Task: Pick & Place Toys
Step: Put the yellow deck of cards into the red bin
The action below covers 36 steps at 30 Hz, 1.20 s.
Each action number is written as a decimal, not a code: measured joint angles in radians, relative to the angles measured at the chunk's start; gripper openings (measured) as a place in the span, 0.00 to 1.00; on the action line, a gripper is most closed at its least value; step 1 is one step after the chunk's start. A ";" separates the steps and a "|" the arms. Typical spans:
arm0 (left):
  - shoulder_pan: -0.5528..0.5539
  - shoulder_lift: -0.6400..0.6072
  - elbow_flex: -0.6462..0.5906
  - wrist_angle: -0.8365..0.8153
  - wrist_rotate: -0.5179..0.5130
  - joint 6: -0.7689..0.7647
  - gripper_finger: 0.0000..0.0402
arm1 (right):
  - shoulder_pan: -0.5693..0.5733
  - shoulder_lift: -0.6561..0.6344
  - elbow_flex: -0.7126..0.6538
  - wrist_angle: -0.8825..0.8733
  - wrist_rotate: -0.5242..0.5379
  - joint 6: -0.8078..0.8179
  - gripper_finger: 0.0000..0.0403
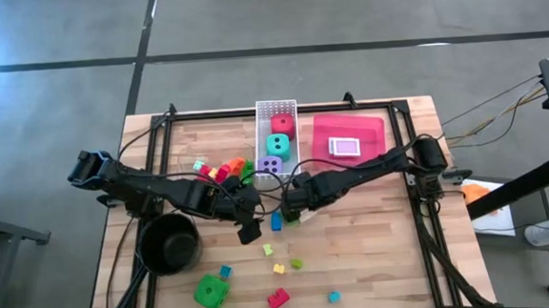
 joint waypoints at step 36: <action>0.000 0.000 0.000 0.000 0.000 0.000 0.91 | 0.003 0.002 -0.121 0.161 -0.074 -0.060 0.94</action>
